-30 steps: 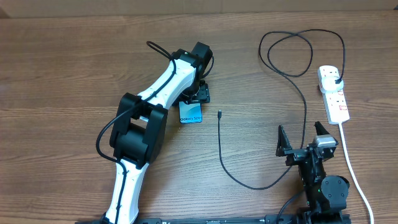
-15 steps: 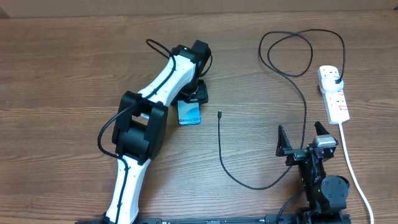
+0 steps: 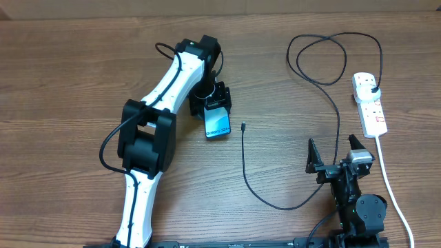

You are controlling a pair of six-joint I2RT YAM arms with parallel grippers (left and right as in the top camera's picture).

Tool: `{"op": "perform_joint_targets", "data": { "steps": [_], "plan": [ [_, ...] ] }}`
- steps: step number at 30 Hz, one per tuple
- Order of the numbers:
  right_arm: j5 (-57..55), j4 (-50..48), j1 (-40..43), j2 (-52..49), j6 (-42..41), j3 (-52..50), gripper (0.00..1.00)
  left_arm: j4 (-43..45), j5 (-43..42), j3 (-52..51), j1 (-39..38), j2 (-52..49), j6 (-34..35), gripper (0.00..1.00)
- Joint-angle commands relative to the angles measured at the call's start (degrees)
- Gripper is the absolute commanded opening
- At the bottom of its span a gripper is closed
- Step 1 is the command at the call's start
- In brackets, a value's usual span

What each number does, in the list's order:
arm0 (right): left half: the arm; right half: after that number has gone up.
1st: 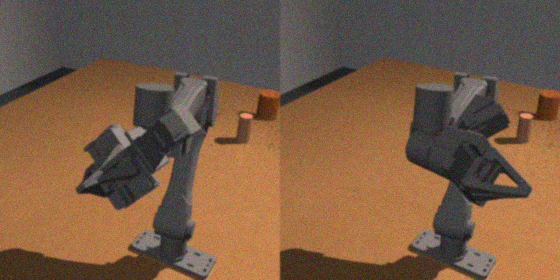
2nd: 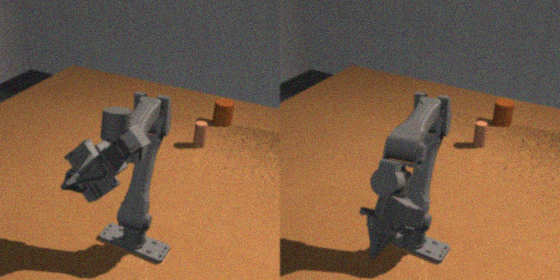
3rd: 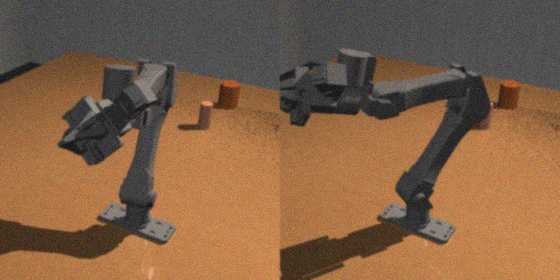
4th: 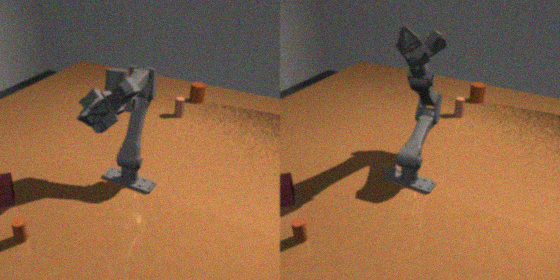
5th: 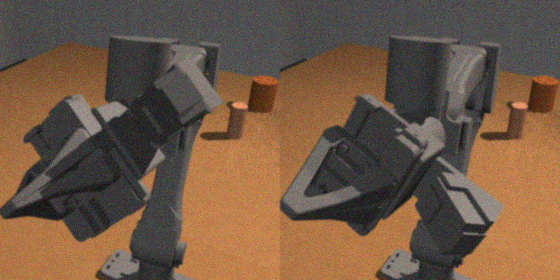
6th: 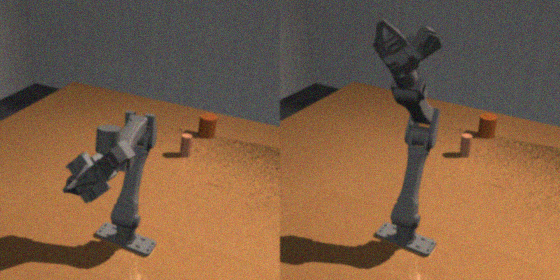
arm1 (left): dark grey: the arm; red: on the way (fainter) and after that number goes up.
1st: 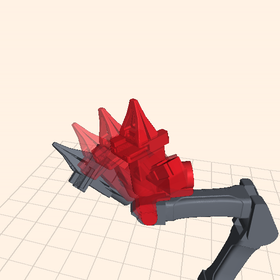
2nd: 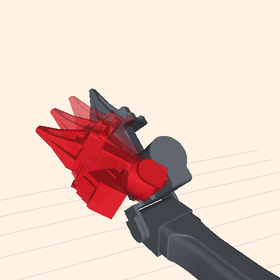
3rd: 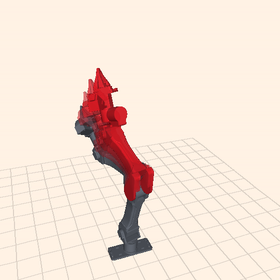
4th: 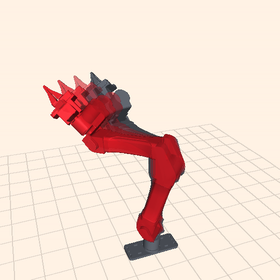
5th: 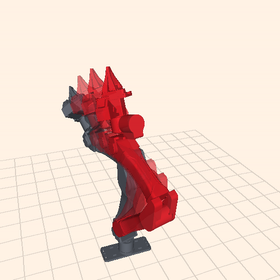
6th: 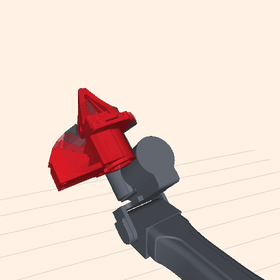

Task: Plug charger to phone and switch on socket
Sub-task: 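Lift the phone upright with the left gripper, bottom facing right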

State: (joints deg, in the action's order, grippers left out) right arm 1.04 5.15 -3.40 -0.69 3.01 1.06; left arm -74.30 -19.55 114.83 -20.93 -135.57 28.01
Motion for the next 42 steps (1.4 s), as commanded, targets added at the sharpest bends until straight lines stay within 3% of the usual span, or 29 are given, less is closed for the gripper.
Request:
{"op": "perform_joint_targets", "data": {
  "steps": [1,6,14,23,36,42],
  "plan": [
    [-0.55,-0.35,0.15,0.52,0.09,-0.61,1.0,-1.49,-15.47,1.75,2.45,0.04,-5.92,0.73],
    [-0.55,-0.35,0.15,0.52,0.07,-0.61,1.0,-2.93,-20.15,1.77,5.22,0.04,-6.64,0.73],
    [-0.55,-0.35,0.15,0.52,0.09,-0.61,1.0,-4.96,-44.09,1.75,8.57,0.02,-12.24,0.73],
    [-0.55,-0.35,0.15,0.52,0.07,-0.61,1.0,-6.32,-58.03,1.75,10.14,0.02,-12.17,0.74],
    [-0.55,-0.35,0.15,0.52,0.07,-0.61,1.0,-6.34,-70.51,1.75,10.14,0.02,-12.15,0.74],
    [-0.55,-0.35,0.15,0.52,0.09,-0.61,1.0,-6.51,-71.06,1.75,10.14,0.02,-9.11,0.75]
  ]
}}
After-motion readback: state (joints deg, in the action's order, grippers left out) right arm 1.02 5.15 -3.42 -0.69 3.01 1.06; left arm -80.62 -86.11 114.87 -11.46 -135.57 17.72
